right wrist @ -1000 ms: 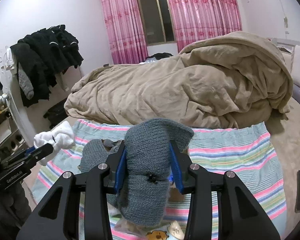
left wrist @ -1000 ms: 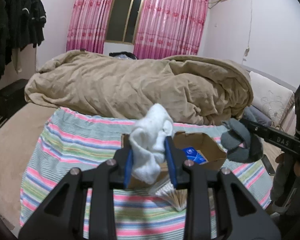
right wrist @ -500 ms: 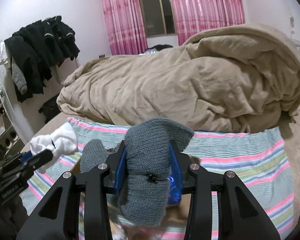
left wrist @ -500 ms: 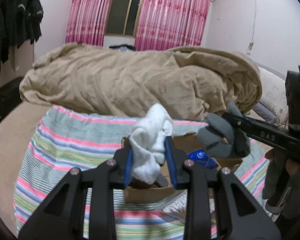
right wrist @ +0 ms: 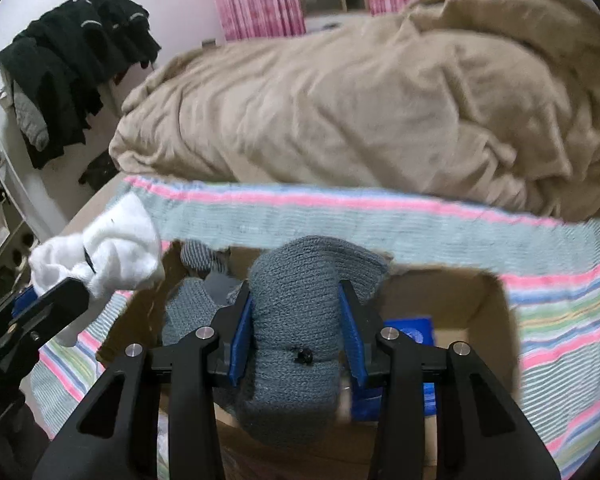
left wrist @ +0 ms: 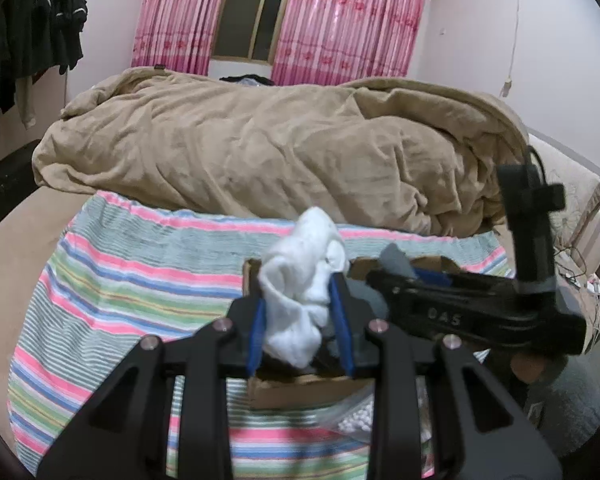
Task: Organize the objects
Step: 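Carry the gray sock with the right gripper into the box while the left gripper drops the white sock in, then grasp the yellow cartoon tissue pack with the right gripper while the left gripper grasps the cotton swab bag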
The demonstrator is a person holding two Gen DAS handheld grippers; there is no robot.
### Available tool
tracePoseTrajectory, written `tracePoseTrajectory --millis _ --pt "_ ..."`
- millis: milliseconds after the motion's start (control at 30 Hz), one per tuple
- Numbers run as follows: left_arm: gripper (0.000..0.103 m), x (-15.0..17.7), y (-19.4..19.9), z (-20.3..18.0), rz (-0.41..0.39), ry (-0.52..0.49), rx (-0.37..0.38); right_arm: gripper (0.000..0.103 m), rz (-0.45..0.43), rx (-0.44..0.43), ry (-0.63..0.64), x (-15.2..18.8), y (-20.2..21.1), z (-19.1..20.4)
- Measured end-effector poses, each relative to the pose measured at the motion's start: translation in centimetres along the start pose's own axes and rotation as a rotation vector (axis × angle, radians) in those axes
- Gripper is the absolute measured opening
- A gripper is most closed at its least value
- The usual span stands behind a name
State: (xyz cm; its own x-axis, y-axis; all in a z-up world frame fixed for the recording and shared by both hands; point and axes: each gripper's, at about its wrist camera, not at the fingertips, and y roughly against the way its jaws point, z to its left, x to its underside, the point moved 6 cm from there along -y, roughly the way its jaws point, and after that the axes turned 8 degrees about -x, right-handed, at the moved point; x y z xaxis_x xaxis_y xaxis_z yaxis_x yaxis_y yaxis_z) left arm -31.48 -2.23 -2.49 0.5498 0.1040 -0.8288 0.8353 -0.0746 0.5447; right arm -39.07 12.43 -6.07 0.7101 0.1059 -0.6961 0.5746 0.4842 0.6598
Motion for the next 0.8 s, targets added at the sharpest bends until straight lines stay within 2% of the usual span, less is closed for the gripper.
tracePoseTrajectory --millis 133,300,333,467,667,767,800 --pt "0.031 1.1 -1.0 -0.5 0.037 0.007 0.015 0.043 0.071 -0.048 -0.072 1.0 -1.9 -0.7" --pt "0.031 2.0 -3.1 -0.3 0.103 0.037 0.007 0.045 0.098 -0.03 -0.099 1.3 -2.6 -1.2" --pt "0.031 2.2 -3.5 -0.4 0.118 0.039 0.008 0.047 0.097 -0.036 -0.096 1.3 -2.4 -1.1" --pt "0.033 2.8 -4.5 -0.7 0.15 0.025 -0.001 0.068 0.077 -0.058 -0.11 1.1 -1.7 -1.1" --pt "0.039 3.4 -4.7 -1.3 0.166 -0.014 -0.026 0.07 0.05 -0.064 -0.11 1.0 -0.3 -0.9" --pt "0.045 3.2 -4.0 -0.9 0.157 0.013 -0.011 0.07 0.025 -0.056 -0.101 0.9 1.0 -0.9" --pt "0.055 3.0 -3.7 -0.8 0.151 0.018 -0.012 0.07 0.014 -0.049 -0.095 0.9 1.5 -0.9"
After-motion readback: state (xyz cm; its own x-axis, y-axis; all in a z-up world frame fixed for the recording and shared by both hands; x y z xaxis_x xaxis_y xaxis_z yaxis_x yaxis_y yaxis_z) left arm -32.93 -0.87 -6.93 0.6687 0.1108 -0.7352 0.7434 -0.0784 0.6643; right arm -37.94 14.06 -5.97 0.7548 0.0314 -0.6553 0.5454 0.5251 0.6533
